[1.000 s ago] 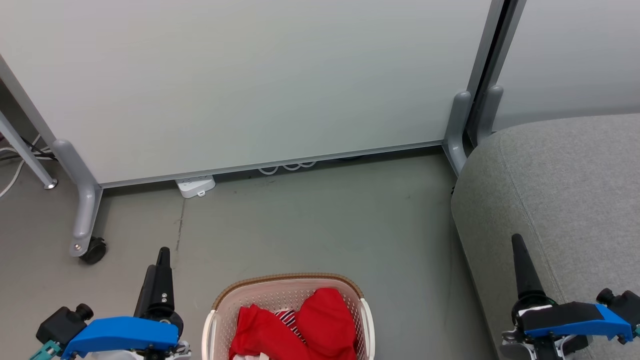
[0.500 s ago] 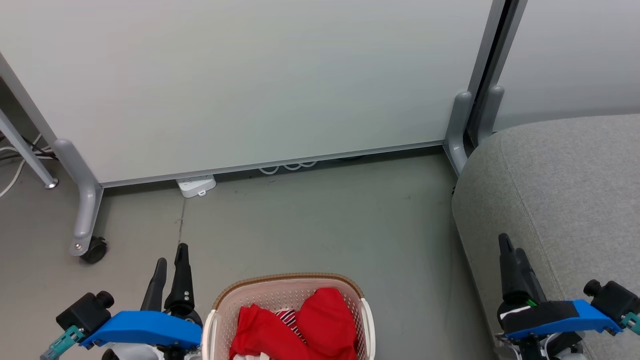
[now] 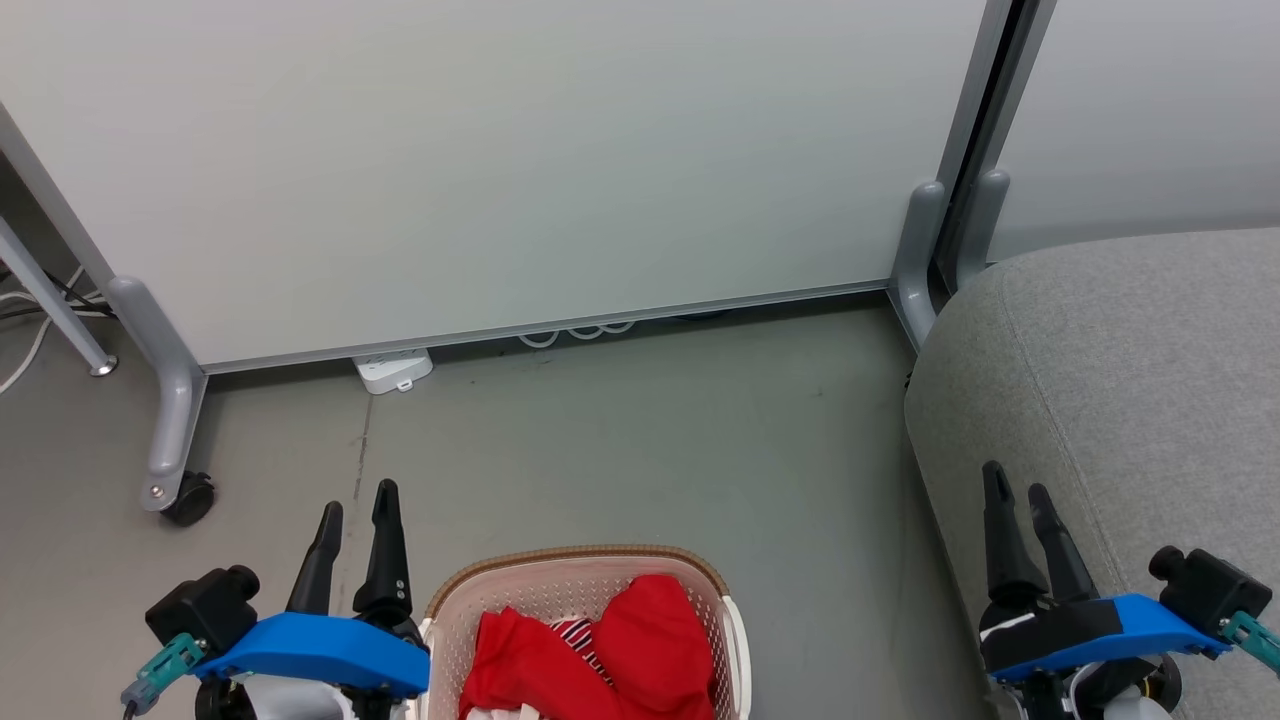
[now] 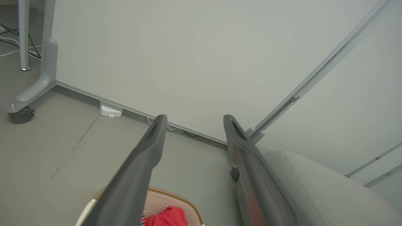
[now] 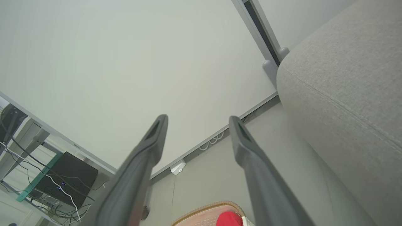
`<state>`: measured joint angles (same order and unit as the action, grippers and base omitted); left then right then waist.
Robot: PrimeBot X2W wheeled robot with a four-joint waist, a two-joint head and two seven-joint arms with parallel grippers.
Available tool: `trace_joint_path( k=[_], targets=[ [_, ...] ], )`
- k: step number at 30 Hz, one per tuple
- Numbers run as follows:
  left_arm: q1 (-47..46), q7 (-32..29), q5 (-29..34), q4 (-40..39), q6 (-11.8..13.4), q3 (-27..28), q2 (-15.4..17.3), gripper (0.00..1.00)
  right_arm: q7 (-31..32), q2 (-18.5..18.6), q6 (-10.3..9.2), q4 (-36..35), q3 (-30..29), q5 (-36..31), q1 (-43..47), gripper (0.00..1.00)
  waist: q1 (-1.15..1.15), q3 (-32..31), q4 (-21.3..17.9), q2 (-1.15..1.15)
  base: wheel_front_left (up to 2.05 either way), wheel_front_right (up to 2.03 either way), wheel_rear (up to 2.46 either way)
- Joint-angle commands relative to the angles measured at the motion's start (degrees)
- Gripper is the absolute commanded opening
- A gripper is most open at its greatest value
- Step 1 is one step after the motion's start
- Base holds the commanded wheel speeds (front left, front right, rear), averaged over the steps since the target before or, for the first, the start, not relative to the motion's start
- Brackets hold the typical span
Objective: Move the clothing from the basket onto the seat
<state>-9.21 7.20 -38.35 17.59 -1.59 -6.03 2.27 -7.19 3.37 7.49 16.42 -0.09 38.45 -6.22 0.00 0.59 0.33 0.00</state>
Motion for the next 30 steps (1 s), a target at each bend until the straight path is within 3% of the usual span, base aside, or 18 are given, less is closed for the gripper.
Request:
trace_joint_path(
  k=[1, 30],
  targets=[
    [-1.38, 0.61, 1.71, -0.36, 0.26, -0.36, 0.48, 1.00, -0.56, 0.34, 0.00, -0.33, 0.26, -1.80, -1.61, 1.00, 0.00, 0.00, -0.01, 0.00, 0.00, 0.00, 0.00],
    [-2.56, 4.67, 18.02, 1.98, 2.11, -3.33, 0.63, 1.00, -4.64, 0.23, 0.00, 1.74, 0.93, -19.34, -2.49, 1.00, 0.00, 0.20, 0.24, 0.00, 0.00, 0.00, 0.00]
  ],
)
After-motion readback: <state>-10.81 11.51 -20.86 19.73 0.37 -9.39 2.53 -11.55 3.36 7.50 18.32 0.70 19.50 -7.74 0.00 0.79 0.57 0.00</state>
